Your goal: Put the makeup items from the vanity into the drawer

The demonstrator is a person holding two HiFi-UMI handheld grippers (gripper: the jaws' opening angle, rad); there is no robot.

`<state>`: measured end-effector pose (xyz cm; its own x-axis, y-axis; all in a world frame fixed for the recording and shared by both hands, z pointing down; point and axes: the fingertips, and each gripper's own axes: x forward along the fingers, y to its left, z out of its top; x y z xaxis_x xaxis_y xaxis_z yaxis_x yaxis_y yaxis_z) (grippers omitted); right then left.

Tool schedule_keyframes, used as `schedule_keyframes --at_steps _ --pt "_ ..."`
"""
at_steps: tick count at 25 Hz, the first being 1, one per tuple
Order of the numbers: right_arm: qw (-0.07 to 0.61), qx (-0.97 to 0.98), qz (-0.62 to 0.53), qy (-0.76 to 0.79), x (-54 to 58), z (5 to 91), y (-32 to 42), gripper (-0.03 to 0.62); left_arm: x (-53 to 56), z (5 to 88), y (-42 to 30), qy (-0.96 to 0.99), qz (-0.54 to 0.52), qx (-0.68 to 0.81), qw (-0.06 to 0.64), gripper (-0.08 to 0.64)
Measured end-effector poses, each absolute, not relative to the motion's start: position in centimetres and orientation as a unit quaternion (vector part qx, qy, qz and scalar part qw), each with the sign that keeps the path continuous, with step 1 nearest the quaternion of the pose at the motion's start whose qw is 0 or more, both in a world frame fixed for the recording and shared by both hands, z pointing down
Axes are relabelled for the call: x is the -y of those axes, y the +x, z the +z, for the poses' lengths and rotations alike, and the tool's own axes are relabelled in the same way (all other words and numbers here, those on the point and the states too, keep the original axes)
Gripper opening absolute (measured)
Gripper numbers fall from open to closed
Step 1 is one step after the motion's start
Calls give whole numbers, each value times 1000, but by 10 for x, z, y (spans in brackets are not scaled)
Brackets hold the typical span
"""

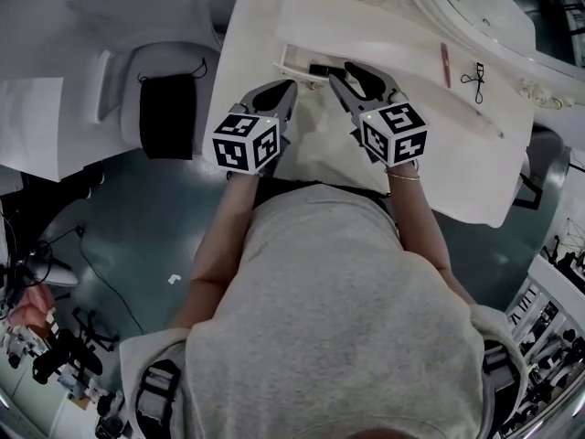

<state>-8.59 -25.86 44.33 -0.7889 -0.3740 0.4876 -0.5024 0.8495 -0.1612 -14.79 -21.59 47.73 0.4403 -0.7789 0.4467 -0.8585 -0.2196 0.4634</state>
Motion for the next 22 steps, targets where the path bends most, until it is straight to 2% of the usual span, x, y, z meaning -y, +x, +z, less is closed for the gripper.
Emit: schedule_keyframes --at_steps 10,22 --pt "183 941 134 251 252 411 -71 112 213 439 -128 818 12 491 300 9" --pt "100 944 126 287 246 358 -37 110 209 413 -103 845 41 462 266 9"
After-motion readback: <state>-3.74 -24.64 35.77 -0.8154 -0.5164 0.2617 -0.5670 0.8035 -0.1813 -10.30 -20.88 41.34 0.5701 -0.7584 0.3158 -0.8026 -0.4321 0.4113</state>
